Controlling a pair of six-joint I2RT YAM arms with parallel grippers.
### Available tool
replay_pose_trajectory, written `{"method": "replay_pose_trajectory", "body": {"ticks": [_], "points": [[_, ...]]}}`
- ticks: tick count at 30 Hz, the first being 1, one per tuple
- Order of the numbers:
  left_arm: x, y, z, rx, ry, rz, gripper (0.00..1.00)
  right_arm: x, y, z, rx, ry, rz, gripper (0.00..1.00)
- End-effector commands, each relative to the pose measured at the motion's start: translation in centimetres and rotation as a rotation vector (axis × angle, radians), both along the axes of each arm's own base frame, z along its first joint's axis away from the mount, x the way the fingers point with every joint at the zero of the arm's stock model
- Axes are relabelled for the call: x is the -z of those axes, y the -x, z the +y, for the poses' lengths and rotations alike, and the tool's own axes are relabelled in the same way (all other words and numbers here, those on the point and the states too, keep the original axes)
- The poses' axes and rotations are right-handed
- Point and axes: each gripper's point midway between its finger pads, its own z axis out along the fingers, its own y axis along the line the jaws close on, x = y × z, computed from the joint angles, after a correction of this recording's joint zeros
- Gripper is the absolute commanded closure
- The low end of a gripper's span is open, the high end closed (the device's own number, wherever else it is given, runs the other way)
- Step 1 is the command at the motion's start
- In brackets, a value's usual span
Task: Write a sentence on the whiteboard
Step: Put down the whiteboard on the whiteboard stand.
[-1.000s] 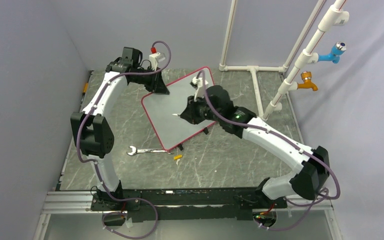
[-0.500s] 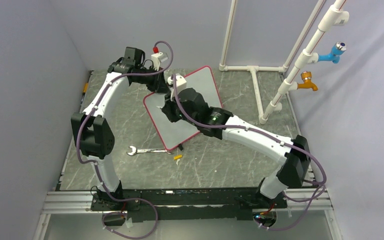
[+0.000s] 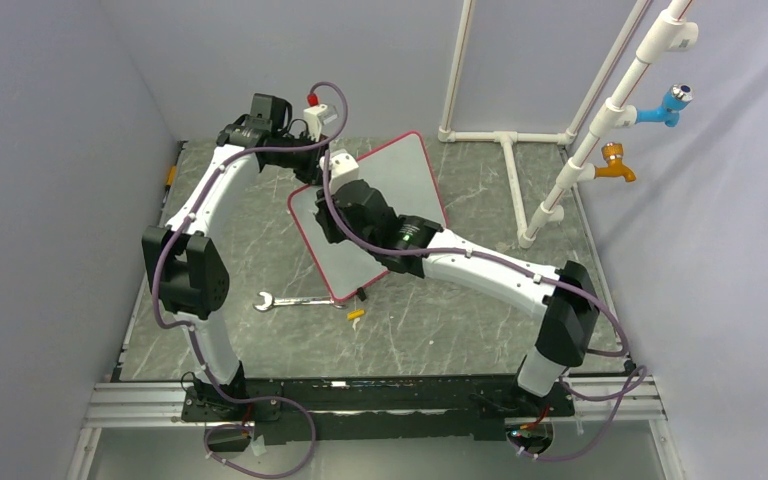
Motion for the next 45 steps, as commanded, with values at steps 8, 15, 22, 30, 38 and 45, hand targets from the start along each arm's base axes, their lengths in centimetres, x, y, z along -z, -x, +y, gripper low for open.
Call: {"method": "replay_pose_trajectory", "body": {"ticks": [8,15,22,30,38,45], "points": [[0.0,-1.4,1.7,-0.049,-0.141,-0.132,1.0,-3.3,-1.6,1.4,0.048,-0.074,-0.064,1.0],[-0.1,-1.4,1.8,-0.049,-0.143,-0.135,1.0,-2.5,-1.8,1.6,0.051,-0.059,-0.054,1.0],[-0.1,-1.4,1.8,-0.05,-0.147,-0.136,1.0,-1.1,-1.5,1.2,0.057,-0.035,-0.034,1.0],[-0.1,-1.4,1.8,-0.051,-0.152,-0.139,1.0,1.4,-0.8,0.0,0.072,-0.002,0.012,1.0],[0.0,-1.3,1.8,-0.051,-0.163,-0.14,1.0,2.0,-0.2,-1.3,0.088,0.014,0.034,1.0],[0.1,-1.3,1.8,-0.052,-0.17,-0.142,1.0,2.1,0.5,-1.7,0.079,0.004,0.054,1.0]]}}
